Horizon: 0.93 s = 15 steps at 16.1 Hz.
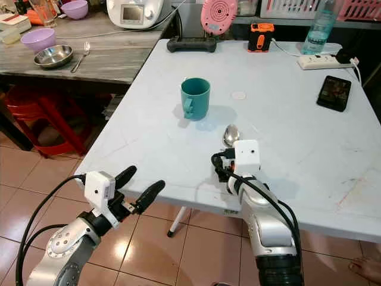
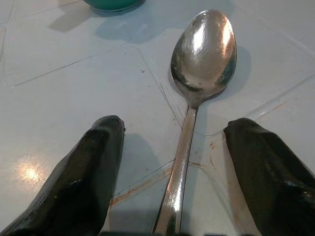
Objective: Setting the table
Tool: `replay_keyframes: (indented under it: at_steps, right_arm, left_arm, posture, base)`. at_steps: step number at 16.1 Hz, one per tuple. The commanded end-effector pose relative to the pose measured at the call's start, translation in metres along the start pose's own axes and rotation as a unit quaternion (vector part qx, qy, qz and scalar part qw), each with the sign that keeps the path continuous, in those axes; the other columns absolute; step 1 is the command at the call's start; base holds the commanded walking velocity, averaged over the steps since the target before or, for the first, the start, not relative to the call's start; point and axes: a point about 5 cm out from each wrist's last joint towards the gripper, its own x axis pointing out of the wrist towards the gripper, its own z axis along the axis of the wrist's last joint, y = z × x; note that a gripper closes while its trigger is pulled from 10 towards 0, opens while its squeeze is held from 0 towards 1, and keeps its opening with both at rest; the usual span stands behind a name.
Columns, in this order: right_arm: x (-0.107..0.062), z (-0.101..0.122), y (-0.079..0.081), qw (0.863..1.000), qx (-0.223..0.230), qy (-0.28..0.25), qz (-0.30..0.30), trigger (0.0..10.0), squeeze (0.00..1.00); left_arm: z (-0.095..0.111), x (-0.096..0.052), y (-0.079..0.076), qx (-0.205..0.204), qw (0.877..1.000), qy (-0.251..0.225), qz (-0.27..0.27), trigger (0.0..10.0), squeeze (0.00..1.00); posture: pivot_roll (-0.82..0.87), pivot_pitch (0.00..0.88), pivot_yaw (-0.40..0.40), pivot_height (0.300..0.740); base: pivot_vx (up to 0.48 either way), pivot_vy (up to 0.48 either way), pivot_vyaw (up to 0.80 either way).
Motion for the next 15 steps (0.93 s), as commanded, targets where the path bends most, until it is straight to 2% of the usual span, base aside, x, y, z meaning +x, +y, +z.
replay_keyframes:
  at_steps: [1, 7, 10, 15]
  right_arm:
    - [-0.003, -0.022, -0.001, 0.998, 0.007, 0.055, -0.004, 0.0, 0.0]
    - [-0.003, -0.03, -0.016, 0.997, 0.02, 0.072, -0.025, 0.0, 0.0]
    - [-0.006, -0.043, -0.016, 0.995, 0.036, 0.088, -0.03, 0.0, 0.0]
    - [-0.01, -0.05, -0.019, 0.994, 0.047, 0.094, -0.038, 0.0, 0.0]
  left_arm:
    - [0.005, -0.001, -0.004, -0.003, 1.0, -0.008, -0.027, 10.0, 0.0]
    - [0.001, -0.004, -0.013, 0.01, 0.997, 0.005, -0.072, 10.0, 0.0]
    - [-0.003, -0.003, -0.017, 0.013, 0.997, 0.01, -0.08, 10.0, 0.0]
    - [-0.002, -0.001, -0.018, 0.014, 0.996, 0.005, -0.091, 10.0, 0.0]
  posture:
    - [-0.05, 0.136, 0.074, 0.74]
    - [-0.05, 0.118, 0.089, 0.74]
    - [-0.04, 0.108, 0.099, 0.74]
    - [-0.04, 0.104, 0.098, 0.74]
  base:
    - [0.0, 0.0, 0.0]
    - [0.0, 0.0, 0.0]
    - [0.0, 0.0, 0.0]
    - [0.0, 0.0, 0.0]
